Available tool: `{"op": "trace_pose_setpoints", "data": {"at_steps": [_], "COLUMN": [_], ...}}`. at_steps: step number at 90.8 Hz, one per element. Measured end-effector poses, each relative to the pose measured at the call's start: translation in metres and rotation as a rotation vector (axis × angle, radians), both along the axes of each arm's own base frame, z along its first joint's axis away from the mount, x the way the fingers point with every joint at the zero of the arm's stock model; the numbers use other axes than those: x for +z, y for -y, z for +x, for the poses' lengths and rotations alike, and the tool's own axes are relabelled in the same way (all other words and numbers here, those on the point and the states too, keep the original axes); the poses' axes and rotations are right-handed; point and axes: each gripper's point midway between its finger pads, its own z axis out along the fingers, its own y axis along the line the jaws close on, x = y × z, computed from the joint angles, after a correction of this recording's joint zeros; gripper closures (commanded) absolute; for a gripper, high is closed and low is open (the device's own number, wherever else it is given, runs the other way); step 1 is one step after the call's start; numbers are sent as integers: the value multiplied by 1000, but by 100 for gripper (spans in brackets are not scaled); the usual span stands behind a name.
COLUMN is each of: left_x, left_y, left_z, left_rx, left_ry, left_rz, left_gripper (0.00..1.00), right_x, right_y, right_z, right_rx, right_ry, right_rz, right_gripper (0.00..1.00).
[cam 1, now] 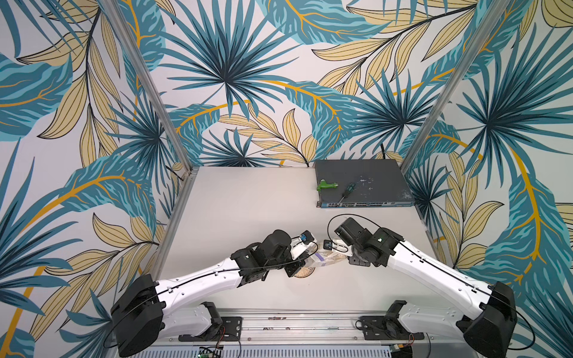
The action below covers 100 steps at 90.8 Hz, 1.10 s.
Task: Pour the oats into the breakfast bowl
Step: Pour the oats into the bowl.
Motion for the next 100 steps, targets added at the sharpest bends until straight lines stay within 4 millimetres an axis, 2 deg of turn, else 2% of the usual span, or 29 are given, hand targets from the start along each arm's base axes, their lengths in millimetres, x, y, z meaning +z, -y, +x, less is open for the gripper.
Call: {"op": "trace_pose_setpoints", "data": {"at_steps": [28,51,73,100], "left_x": [3,2,-2,-3], "left_y": [-11,-12,-5,-4], "left_z": [1,3,6,11], "left_rx": [74,113,117,132], "left_ry": [49,46,28,29], "left_rz": [-67,-121,-137,-156], "left_gripper": [100,100,100,100], "right_x": [5,11,24,43], "right_y": [-6,-7,-4,-12], "right_z": [3,8,20,36], "right_rx": [9,11,52,134], "right_ry": [28,65,143,249], "right_rz": [8,-5,-77,-141], "right_gripper": [100,100,100,100]}}
